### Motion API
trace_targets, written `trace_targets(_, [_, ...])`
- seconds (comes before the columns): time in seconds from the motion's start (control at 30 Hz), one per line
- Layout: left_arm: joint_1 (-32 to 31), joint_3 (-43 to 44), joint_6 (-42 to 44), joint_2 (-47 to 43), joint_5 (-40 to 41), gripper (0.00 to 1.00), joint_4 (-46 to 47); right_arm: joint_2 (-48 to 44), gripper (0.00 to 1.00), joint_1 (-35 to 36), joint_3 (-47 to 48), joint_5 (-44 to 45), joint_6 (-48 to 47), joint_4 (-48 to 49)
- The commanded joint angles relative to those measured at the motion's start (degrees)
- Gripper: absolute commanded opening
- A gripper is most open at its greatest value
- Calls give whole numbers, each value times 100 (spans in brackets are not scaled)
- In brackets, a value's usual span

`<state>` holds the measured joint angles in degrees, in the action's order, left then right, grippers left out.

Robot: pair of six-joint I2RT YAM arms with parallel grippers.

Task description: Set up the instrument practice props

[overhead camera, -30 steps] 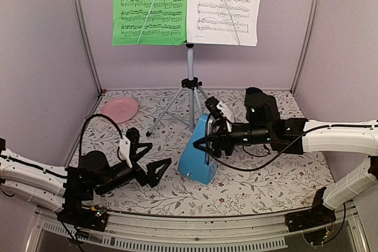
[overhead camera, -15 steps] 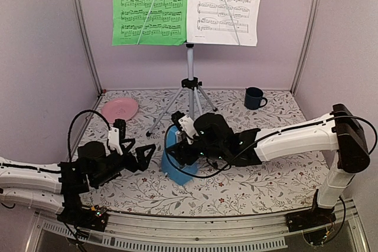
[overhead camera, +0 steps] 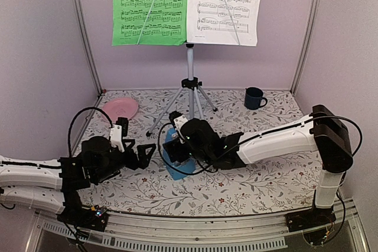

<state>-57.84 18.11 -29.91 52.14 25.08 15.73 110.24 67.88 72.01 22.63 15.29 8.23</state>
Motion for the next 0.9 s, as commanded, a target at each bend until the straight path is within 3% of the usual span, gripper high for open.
trace_targets(0.0, [93,346,-89,55,33,99,-382,-121,97,94,242,-44,370,598])
trace_targets(0.23, [-30,684,-433,3,136,99,-686,-974,99,105,-428,-688,474,1121])
trace_targets(0.43, [-1156,1302,-749,501,1511,99,-822,-2262,99,-108,-1491,-726,428,1348])
trace_targets(0.53, [-1418,1764,-1291,962,1950,99,-1056,-2905,99,-367,-1970,-758,587,1363])
trace_targets(0.67, [-1651,2802,-2163,1826,2529,99,-2005,-3658,99,-683,-2465,-709,641,1374])
trace_targets(0.87, [-1692,4500,-3778,3406,2857,99,-4353,-4194,99,-988,-2909,-656,723,1366])
